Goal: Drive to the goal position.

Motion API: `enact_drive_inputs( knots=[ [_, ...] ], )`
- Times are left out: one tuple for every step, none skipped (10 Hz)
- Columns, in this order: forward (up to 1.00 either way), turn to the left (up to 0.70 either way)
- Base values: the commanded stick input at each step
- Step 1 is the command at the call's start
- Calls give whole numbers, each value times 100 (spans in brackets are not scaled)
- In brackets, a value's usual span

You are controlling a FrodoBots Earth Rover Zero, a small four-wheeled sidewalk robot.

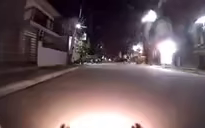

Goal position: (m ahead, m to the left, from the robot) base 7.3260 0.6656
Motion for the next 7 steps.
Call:
enact_drive_inputs(
  knots=[
    [85, 0],
    [85, 0],
    [85, 0],
    [85, 0],
    [85, 0],
    [85, 0],
    [85, 0]
  ],
)
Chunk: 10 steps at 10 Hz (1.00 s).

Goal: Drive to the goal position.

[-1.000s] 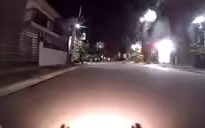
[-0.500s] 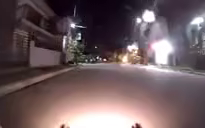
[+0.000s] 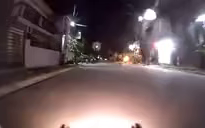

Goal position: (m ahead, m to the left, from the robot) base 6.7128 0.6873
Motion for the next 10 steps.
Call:
enact_drive_inputs(
  knots=[
    [85, 0],
    [85, 0],
    [85, 0],
    [85, 0],
    [85, 0],
    [85, 0],
    [85, 0],
    [85, 0],
    [85, 0],
    [85, 0]
  ],
)
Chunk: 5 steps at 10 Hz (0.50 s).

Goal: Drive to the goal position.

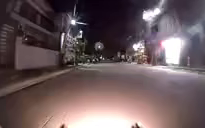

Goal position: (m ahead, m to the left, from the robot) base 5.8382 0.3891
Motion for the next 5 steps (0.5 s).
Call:
enact_drive_inputs(
  knots=[
    [85, 0],
    [85, 0],
    [85, 0],
    [85, 0],
    [85, 0]
  ],
)
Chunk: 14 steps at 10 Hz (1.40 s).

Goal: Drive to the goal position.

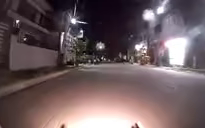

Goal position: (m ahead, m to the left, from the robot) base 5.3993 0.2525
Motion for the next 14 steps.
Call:
enact_drive_inputs(
  knots=[
    [85, 0],
    [85, 0],
    [85, 0],
    [85, 0],
    [85, 0],
    [85, 0],
    [85, 0],
    [85, 0],
    [85, 0],
    [85, 0],
    [85, 0],
    [85, 0],
    [85, 0],
    [85, 0]
  ],
)
